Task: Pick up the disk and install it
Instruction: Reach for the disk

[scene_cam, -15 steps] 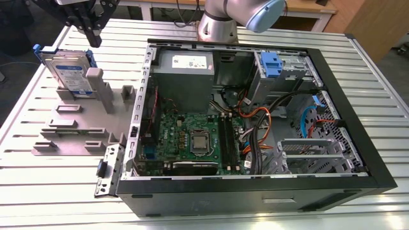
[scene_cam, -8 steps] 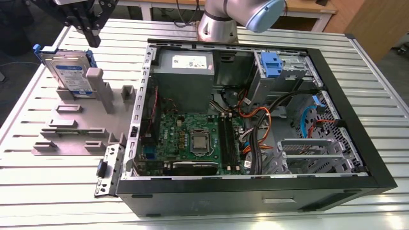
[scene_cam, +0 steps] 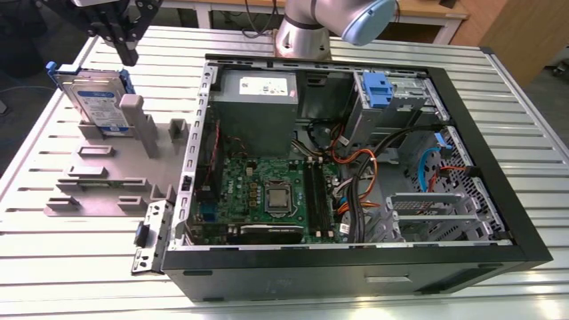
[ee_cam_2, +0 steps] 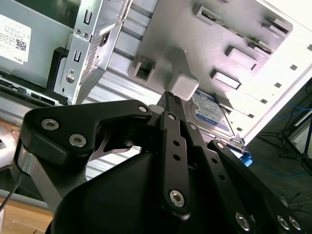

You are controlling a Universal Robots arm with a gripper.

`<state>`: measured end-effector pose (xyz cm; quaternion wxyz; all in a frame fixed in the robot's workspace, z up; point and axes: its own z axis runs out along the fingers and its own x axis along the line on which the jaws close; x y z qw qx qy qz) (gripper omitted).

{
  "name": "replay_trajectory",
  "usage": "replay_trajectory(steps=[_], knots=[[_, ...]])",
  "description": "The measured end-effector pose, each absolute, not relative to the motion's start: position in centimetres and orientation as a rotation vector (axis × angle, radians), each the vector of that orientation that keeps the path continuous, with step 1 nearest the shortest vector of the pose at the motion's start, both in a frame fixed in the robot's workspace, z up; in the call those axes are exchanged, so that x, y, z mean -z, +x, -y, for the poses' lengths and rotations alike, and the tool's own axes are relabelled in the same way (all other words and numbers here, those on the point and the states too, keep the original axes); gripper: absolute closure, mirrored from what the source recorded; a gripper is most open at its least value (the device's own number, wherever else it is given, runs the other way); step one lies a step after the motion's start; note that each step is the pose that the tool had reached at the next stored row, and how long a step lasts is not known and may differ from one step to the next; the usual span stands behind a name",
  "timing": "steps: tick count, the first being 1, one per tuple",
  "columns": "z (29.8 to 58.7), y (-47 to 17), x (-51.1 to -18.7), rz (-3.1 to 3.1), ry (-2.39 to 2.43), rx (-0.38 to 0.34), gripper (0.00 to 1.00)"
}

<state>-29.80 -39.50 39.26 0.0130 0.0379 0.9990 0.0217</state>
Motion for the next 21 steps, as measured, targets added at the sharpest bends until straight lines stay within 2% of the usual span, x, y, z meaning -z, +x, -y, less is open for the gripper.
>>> replay_trajectory(steps=[21], knots=[[39.5, -30.47, -39.26, -3.113, 0.118, -0.068, 0.89]])
